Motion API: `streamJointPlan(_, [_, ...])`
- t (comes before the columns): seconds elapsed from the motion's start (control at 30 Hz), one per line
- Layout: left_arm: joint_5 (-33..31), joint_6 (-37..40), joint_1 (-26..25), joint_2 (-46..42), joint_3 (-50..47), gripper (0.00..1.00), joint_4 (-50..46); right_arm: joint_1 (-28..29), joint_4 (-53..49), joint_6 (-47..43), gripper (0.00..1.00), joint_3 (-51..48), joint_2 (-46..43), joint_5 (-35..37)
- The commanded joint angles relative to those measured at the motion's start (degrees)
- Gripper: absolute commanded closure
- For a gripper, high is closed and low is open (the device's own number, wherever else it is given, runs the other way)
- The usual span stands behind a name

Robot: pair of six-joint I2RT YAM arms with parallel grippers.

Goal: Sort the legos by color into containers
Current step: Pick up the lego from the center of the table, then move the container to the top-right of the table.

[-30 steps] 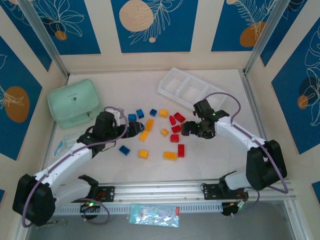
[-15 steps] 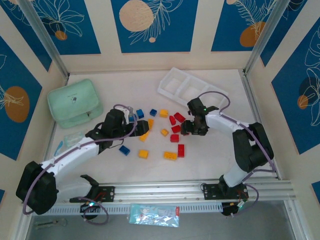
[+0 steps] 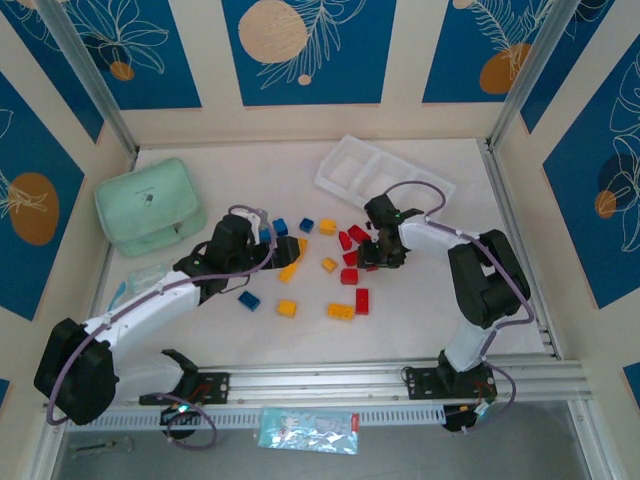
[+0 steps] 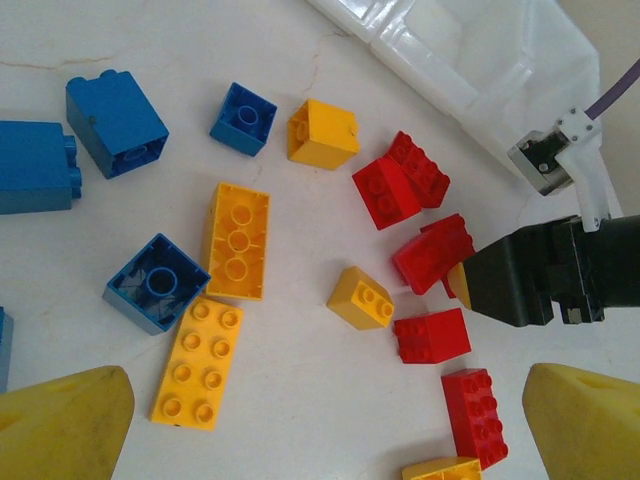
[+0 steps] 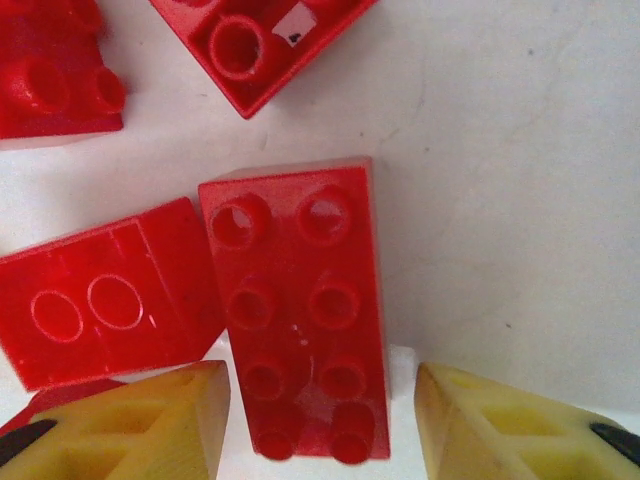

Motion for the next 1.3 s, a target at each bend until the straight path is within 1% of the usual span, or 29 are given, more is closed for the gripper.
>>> streamJointPlan(0.0, [-1.49,0.36,-0.48,-0.2,1.55,0.01,-1.47,0.49,-0.23,-0.74,0.52,1.63,1.1,0.26])
streamJointPlan(0.1, [-1.82,0.8,-0.52,-0.59,1.77,0.01,-2.07,0.49,-0.41,-1.25,0.6,1.47,0.85,0.94])
streamJointPlan(0.27, [-2.59,1.53,-0.47,-1.72,2.2,0.01,-3.03,0.83,-2.43,-1.95,0.69,1.36,-1.85,2.78])
streamJointPlan(0.43, [-4.39,3.38,-0.39,-3.39,4.04,0.01,-5.75,1.9,-6.22,-1.86,0.73,2.17,-7.65,6.13])
streamJointPlan(0.57, [-6.37,5.07,-0.08,-4.21,6.12,0.01,-6.93,1.81,-7.39,-2.22,0.73,6.11,-8.14,6.14])
streamJointPlan(0.63, [-6.79,5.93,0.27,-3.79,7.47,0.01,-7.21,1.8,-6.93,-2.68,0.74,9.29,-6.36,6.69])
streamJointPlan(0.77, [-8.6,7.64,1.17,-2.13,10.46,0.01,-7.84,1.81,-5.65,-3.05,0.79,18.5,0.29,7.24])
streamJointPlan(0.87, [-8.4,8.22,2.51,-0.48,11.97,0.01,-7.76,1.48,-3.34,-3.05,0.79,24.82,5.42,8.09])
streamJointPlan(0.97, [-8.26,8.37,3.64,1.42,13.23,0.01,-7.22,0.7,-3.32,-3.85,0.8,32.78,11.72,9.3])
streamJointPlan(1.03, [-8.0,8.4,4.17,2.52,13.19,0.01,-6.08,0.08,-2.83,-4.58,0.82,37.65,15.29,9.85])
streamJointPlan(1.2, [-7.74,6.92,6.08,4.37,12.46,0.01,-3.13,-1.35,-1.05,-6.59,0.82,47.75,22.47,10.82])
streamJointPlan(1.27, [-7.89,6.9,6.84,4.39,11.94,0.01,-1.98,-1.68,-2.08,-8.35,0.82,52.6,26.31,11.6])
